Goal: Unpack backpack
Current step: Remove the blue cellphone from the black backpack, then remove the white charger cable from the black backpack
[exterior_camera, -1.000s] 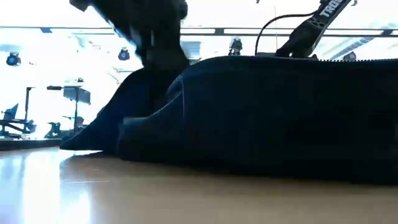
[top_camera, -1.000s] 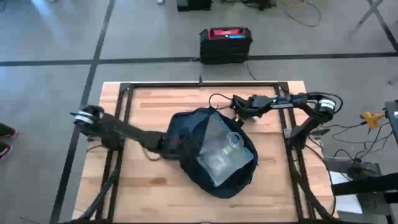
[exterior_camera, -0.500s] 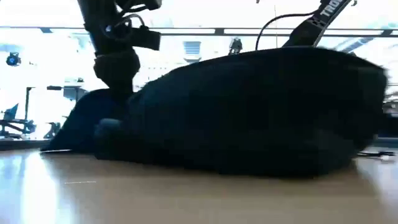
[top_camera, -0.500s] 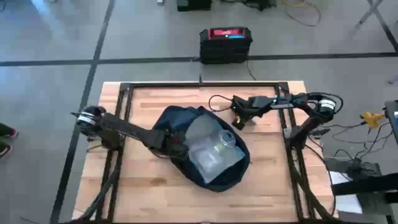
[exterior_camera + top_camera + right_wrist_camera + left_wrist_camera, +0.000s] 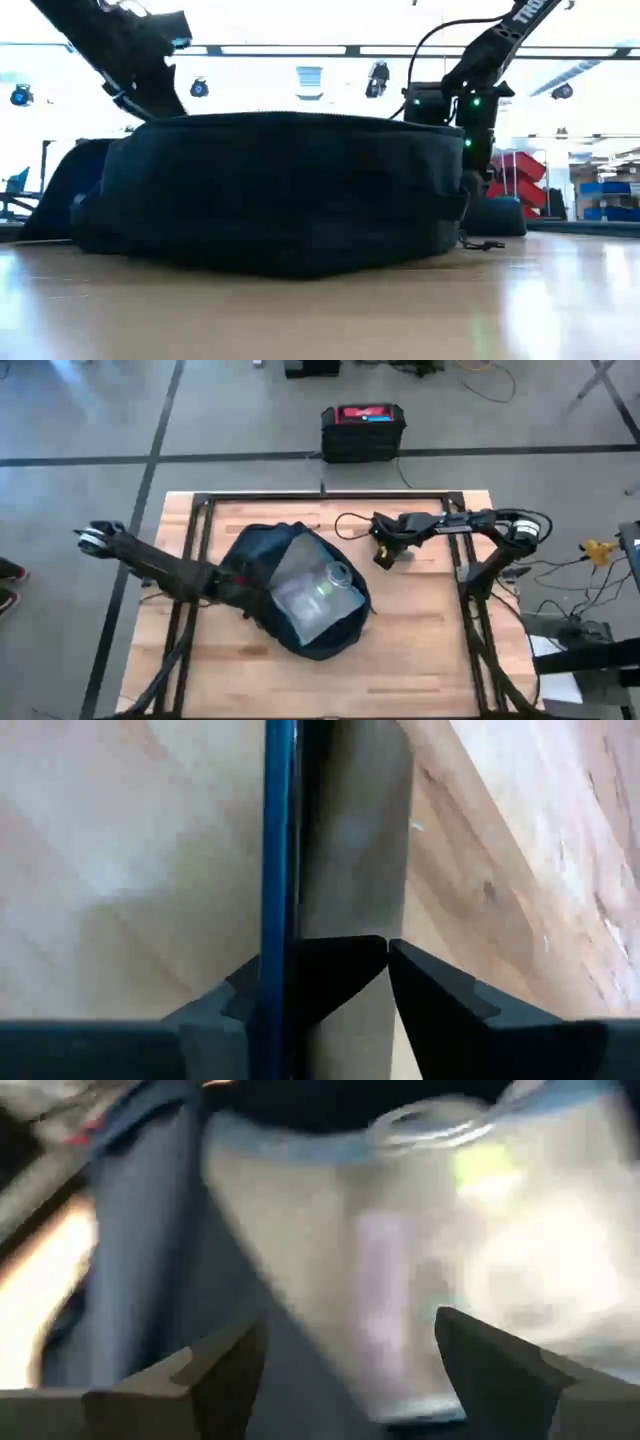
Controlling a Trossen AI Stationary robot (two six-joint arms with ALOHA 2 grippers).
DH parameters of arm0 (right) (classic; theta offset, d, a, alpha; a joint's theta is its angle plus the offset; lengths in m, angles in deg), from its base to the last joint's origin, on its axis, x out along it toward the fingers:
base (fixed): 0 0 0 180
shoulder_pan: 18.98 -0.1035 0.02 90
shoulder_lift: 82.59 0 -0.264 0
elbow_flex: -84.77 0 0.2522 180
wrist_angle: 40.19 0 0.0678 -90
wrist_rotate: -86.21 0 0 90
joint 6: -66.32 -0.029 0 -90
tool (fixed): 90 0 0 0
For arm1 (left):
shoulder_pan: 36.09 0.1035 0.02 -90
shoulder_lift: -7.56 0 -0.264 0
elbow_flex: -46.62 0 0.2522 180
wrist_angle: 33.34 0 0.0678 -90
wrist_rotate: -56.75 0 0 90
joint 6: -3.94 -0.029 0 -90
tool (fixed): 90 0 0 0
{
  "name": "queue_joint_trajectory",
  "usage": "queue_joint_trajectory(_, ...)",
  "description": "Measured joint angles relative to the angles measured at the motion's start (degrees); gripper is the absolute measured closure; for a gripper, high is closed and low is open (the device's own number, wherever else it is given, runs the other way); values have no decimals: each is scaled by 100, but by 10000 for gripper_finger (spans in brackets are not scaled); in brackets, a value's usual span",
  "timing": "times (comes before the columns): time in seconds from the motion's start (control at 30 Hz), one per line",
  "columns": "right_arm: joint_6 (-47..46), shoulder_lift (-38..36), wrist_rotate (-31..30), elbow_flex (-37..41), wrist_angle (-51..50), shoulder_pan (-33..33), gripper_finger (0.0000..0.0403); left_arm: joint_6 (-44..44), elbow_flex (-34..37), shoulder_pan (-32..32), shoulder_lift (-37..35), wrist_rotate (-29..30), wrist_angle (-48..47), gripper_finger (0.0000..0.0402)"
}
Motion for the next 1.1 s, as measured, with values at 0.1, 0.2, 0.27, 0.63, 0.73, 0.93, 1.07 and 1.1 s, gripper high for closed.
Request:
queue_joint_trajectory(0.1,1,-2,0,-209,-283,-59,234,-202,267,2,-143,-57,505,129)
queue_joint_trajectory(0.2,10,-4,23,-347,-397,-90,235,-192,401,2,-164,-60,581,129)
queue_joint_trajectory(0.27,39,-4,159,-417,-428,-92,238,-163,447,2,-138,-62,595,129)
queue_joint_trajectory(0.63,136,-4,1211,-1872,-560,-1085,251,-334,443,2,396,-466,1067,129)
queue_joint_trajectory(0.73,400,-9,1083,-2466,-514,-1551,248,-338,442,2,602,-468,1329,129)
queue_joint_trajectory(0.93,859,308,1198,-3153,-130,-2288,237,-350,398,3,1137,-475,1857,129)
queue_joint_trajectory(1.07,847,856,1386,-3285,31,-2325,237,-412,296,4,1498,-498,2052,129)
queue_joint_trajectory(1.1,825,1028,1434,-3306,24,-2294,239,-413,254,4,1583,-537,2078,129)
